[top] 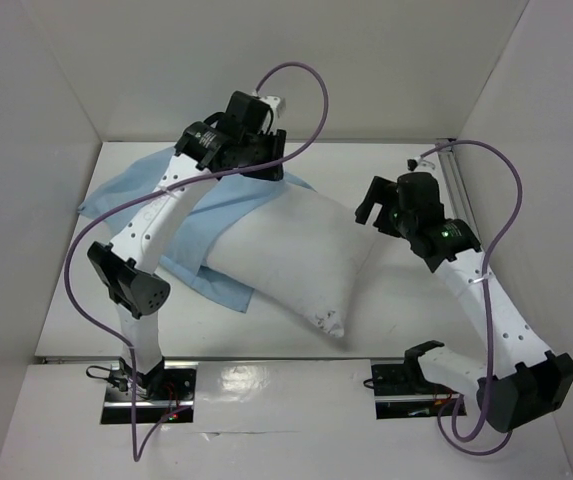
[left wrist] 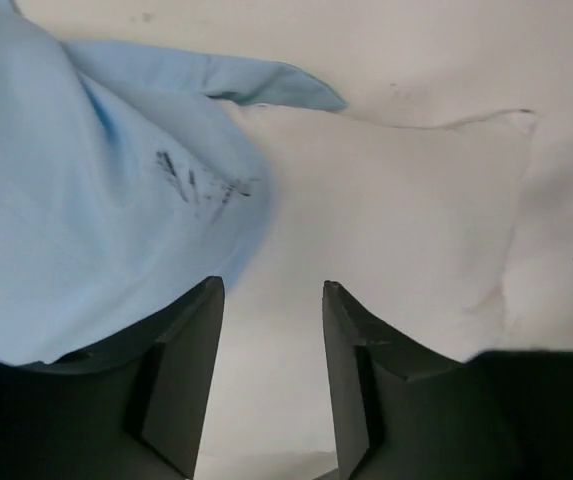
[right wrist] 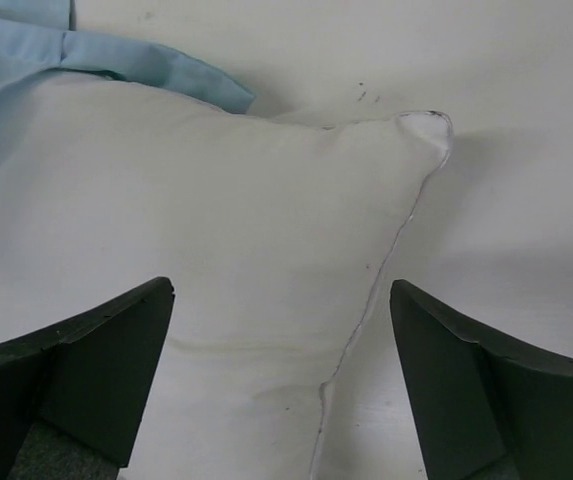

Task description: Put the pillow into the pillowcase

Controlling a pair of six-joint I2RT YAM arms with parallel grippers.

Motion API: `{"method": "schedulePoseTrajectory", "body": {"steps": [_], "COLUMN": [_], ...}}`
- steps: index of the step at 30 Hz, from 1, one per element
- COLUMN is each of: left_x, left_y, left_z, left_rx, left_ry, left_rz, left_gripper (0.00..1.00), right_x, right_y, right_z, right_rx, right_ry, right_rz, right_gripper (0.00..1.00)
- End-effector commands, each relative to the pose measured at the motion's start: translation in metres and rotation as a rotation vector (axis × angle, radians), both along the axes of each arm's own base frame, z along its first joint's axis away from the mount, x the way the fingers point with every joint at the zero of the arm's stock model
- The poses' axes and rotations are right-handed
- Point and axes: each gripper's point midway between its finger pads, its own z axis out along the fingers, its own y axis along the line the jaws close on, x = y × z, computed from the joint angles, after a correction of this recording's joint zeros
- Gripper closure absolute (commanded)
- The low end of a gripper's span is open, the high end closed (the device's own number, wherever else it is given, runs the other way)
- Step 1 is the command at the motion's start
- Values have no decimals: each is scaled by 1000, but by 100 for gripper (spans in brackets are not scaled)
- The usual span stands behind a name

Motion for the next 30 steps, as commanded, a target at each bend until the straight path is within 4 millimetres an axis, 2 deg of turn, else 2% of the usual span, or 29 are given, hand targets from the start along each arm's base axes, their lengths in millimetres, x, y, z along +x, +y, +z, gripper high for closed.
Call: {"method": "schedulePoseTrajectory", "body": {"steps": [1, 2, 3, 4, 6, 8, 12, 15, 19, 20, 21, 22, 23, 24, 25, 26, 27, 28, 29, 30], "left_x": [19, 18, 21, 17, 17, 18, 32, 47, 61, 67, 71, 71, 69, 70, 69, 64, 59, 53, 45, 32], "left_y": [11, 12, 17, 14, 15, 20, 16, 15, 13, 16, 19, 19, 11, 7, 2, -18, -31, -44, -55, -76], "left_z": [-10, -17, -24, -29, -39, -51, -68, -65, -70, -65, -63, -64, -63, -57, -51, -41, -33, -21, 1, 30], "left_rx": [90, 117, 161, 186, 217, 253, 287, 318, 352, 333, 304, 286, 226, 185, 138, 44, -15, -88, -169, -302], "left_ry": [-47, -42, -53, -53, -49, -41, -40, -78, -87, -95, -86, -73, -47, -47, -47, -41, -40, -38, -54, -60], "left_rz": [83, 93, 127, 125, 135, 155, 162, 180, 195, 218, 232, 221, 186, 165, 137, 64, 7, -44, -96, -189], "left_gripper": [38, 33, 26, 20, 13, 11, 11, 16, 38, 63, 80, 94, 100, 100, 100, 100, 100, 100, 100, 100], "right_x": [-1, 0, 1, -1, -1, -4, -3, -2, -1, -8, -4, -5, -5, 1, 4, 9, 24, 36, 46, 57], "right_y": [-4, -5, -9, -10, -10, -6, -1, 3, 20, 25, 38, 43, 48, 53, 58, 58, 59, 54, 53, 46], "right_z": [-2, -2, -10, -16, -25, -39, -59, -70, -92, -106, -105, -107, -107, -104, -100, -96, -74, -62, -46, -27], "right_rx": [24, 34, 47, 50, 61, 70, 86, 119, 196, 233, 289, 319, 355, 373, 396, 381, 362, 321, 291, 248], "right_ry": [29, 32, 56, 73, 96, 130, 164, 175, 207, 238, 213, 208, 201, 165, 160, 143, 110, 84, 54, 13], "right_rz": [27, 28, 13, 13, 20, 39, 49, 64, 105, 114, 166, 179, 187, 214, 231, 246, 256, 237, 242, 243], "right_gripper": [3, 3, 2, 0, 0, 0, 0, 0, 0, 0, 1, 4, 8, 26, 38, 55, 85, 95, 100, 100]}}
